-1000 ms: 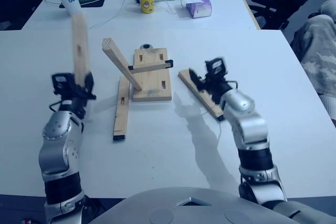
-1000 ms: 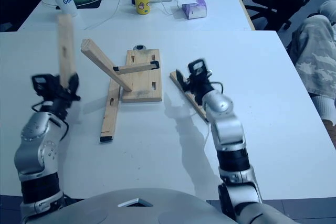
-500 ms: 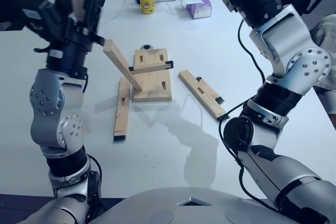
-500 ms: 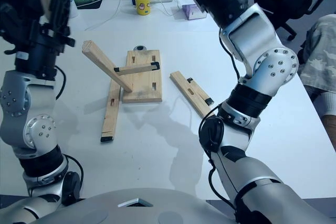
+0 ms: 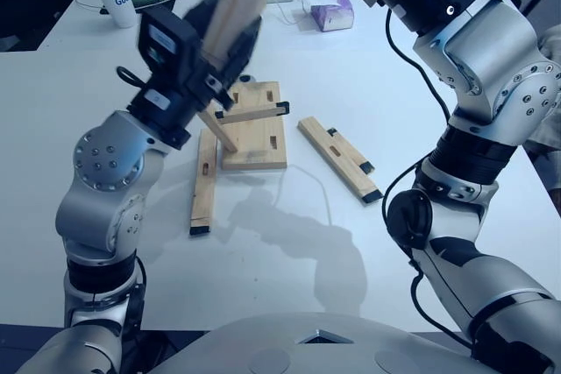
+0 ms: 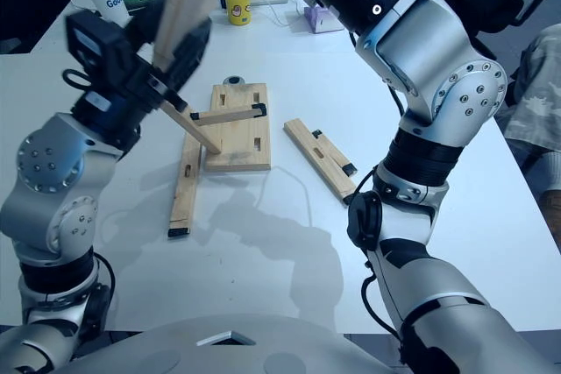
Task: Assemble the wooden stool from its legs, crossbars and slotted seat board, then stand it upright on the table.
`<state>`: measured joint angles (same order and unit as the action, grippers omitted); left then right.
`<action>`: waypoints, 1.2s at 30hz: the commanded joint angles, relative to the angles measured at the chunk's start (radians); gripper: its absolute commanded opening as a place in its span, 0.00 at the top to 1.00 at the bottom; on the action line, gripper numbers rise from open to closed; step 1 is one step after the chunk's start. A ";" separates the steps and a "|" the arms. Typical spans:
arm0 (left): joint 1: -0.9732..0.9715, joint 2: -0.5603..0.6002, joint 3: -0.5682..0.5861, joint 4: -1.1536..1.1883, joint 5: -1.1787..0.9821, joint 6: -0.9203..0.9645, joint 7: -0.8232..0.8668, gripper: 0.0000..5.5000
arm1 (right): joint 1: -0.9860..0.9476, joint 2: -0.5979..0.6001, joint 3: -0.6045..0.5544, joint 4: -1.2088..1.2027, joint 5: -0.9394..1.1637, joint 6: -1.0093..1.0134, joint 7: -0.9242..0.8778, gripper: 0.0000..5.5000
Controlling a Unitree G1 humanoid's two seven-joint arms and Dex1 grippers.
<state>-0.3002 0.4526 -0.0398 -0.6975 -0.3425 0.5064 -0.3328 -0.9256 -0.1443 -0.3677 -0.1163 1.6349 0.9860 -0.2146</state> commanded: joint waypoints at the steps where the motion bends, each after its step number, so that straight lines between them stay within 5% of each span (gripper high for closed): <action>1: 0.023 0.004 -0.014 -0.006 0.021 -0.016 -0.017 0.63 | 0.010 -0.016 0.024 -0.004 0.053 -0.039 -0.010 0.02; 27: 0.081 0.022 -0.035 -0.001 0.098 -0.048 -0.063 0.63 | 0.080 -0.094 0.118 -0.001 0.055 -0.112 0.005 0.76; 36: 0.062 0.017 -0.018 0.020 0.114 -0.053 -0.056 0.63 | 0.094 -0.104 0.128 -0.009 0.053 -0.125 0.009 0.78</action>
<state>-0.2304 0.4667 -0.0679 -0.6891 -0.2521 0.4484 -0.3987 -0.8369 -0.2485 -0.2507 -0.1099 1.6738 0.8600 -0.2169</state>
